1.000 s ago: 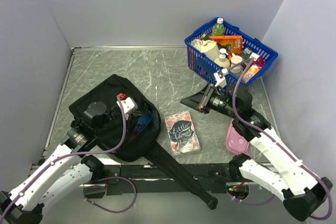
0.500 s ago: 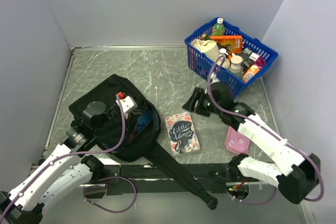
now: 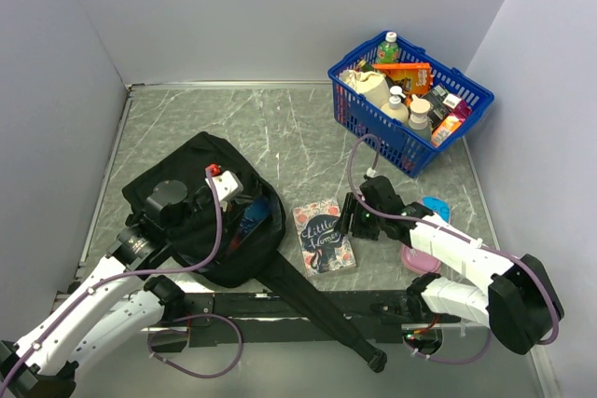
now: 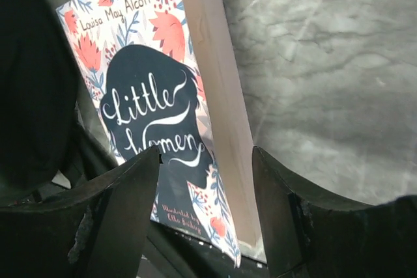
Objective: Pack the student bag
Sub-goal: Pick up the book from the center of the board.
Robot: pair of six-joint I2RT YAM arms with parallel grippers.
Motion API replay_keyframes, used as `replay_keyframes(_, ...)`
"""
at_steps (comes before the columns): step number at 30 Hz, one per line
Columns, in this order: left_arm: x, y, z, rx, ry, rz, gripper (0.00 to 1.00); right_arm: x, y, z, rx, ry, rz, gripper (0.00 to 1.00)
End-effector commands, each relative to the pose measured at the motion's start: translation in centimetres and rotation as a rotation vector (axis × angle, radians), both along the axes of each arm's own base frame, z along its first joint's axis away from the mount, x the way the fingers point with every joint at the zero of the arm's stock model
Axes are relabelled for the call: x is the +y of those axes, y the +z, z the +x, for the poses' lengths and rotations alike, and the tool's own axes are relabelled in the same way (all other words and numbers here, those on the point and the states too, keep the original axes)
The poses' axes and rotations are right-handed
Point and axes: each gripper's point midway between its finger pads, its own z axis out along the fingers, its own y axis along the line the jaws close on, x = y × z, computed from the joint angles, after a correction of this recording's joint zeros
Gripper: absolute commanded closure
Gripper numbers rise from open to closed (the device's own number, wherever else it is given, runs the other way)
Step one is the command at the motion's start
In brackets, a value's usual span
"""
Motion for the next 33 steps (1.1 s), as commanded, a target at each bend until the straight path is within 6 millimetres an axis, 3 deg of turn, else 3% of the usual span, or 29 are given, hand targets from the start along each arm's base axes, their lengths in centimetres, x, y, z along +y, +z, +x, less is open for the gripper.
replay_keyframes(1,-0.8,3.2,-0.5,-0.069,-0.048,-0.081,0.99,1.6,0.1,0.5,-0.032,0.019,0.098,0.35)
replay_keyframes(7,-0.8,3.2,-0.5,-0.068,-0.049,-0.082,0.99,3.2,-0.7,0.2,0.003,0.061,0.17,0.42)
replay_keyframes(17,-0.9,3.3,-0.5,-0.073,-0.054,-0.084,0.99,5.1,4.2,0.5,-0.059,0.061,0.335,0.49)
replay_keyframes(24,-0.8,3.3,-0.5,-0.076,-0.052,-0.079,0.99,6.0,3.3,-0.3,-0.004,0.07,0.392,0.56)
replay_keyframes(29,-0.7,3.3,-0.6,-0.079,-0.053,-0.079,0.99,6.5,4.2,-0.2,-0.016,0.084,0.432,0.6)
replay_keyframes(33,-0.8,3.4,-0.6,-0.079,-0.058,-0.087,0.99,6.0,2.5,-0.3,0.029,0.083,0.353,0.61)
